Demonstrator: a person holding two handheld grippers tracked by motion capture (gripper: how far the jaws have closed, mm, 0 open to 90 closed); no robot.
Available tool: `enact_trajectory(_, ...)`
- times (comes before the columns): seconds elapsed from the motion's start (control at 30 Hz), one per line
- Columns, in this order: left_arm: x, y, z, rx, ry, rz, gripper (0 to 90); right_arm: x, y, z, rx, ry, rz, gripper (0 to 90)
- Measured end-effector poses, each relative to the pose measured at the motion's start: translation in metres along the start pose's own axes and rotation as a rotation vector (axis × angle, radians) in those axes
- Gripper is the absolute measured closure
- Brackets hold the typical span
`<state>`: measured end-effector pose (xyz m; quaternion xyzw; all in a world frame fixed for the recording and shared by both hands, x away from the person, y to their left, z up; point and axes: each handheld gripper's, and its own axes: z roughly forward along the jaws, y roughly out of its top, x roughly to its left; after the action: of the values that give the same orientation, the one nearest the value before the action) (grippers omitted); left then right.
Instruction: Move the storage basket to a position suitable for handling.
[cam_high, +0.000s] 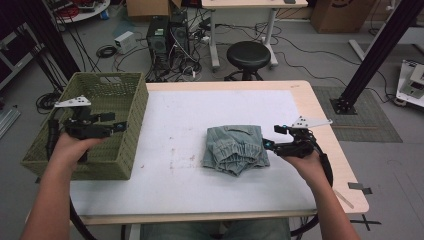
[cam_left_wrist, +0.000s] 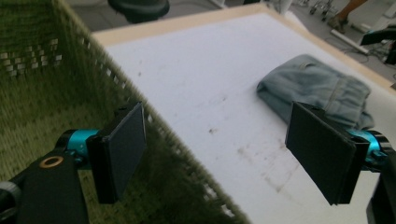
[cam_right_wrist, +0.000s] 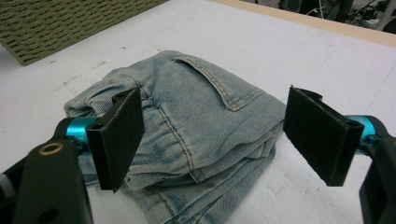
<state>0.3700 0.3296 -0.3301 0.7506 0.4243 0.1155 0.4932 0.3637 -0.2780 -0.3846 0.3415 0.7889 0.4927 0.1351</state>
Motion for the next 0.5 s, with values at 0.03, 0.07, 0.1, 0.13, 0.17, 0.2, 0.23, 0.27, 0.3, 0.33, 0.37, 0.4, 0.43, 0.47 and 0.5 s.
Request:
enact_trajectory(0.03,0.003,-0.001,0.004,0.017,0.000,-0.006,20.3,0.001,0.000,0.001,0.001,0.001,-0.001,21.0)
enact_trajectory(0.07,0.005,-0.001,0.008,0.030,0.001,-0.016,20.3,0.001,0.000,0.001,0.002,0.003,-0.001,20.9)
enact_trajectory(0.1,0.008,-0.001,0.011,0.043,-0.001,-0.023,20.3,0.002,0.001,0.002,0.002,0.004,-0.002,20.9)
enact_trajectory(0.13,0.011,-0.001,0.015,0.054,0.002,-0.033,20.3,0.002,0.001,0.002,0.003,0.005,-0.003,21.0)
enact_trajectory(0.17,0.014,-0.001,0.019,0.064,0.011,-0.042,20.3,0.003,0.001,0.001,0.003,0.004,-0.003,20.9)
enact_trajectory(0.2,0.017,-0.001,0.022,0.072,0.020,-0.053,20.3,0.003,0.001,0.001,0.003,0.005,-0.002,20.9)
enact_trajectory(0.23,0.019,-0.002,0.025,0.081,0.021,-0.061,20.3,0.002,0.000,0.001,0.001,0.004,-0.002,20.9)
enact_trajectory(0.27,0.021,-0.002,0.028,0.090,0.020,-0.069,20.3,0.002,0.000,0.000,-0.001,0.003,-0.001,20.9)
enact_trajectory(0.3,0.023,-0.002,0.032,0.100,0.024,-0.074,20.5,0.001,0.000,0.000,-0.003,0.000,-0.003,20.9)
enact_trajectory(0.33,0.024,-0.003,0.035,0.108,0.025,-0.080,20.5,0.001,0.000,0.000,-0.003,0.001,-0.001,20.9)
enact_trajectory(0.37,0.026,-0.003,0.038,0.116,0.021,-0.086,20.5,0.001,0.000,0.000,-0.003,0.003,0.001,20.9)
enact_trajectory(0.4,0.027,-0.004,0.042,0.125,0.017,-0.091,20.5,0.001,-0.001,0.000,0.001,0.002,0.005,20.9)
enact_trajectory(0.43,0.028,-0.004,0.045,0.134,0.014,-0.096,20.6,0.000,-0.001,0.000,0.001,0.002,0.004,20.9)
enact_trajectory(0.47,0.028,-0.004,0.048,0.142,0.008,-0.101,20.7,0.000,-0.001,0.000,0.001,0.002,0.003,20.9)
enact_trajectory(0.5,0.028,-0.005,0.053,0.150,-0.002,-0.106,20.7,-0.001,-0.001,0.000,0.000,0.001,0.000,20.9)
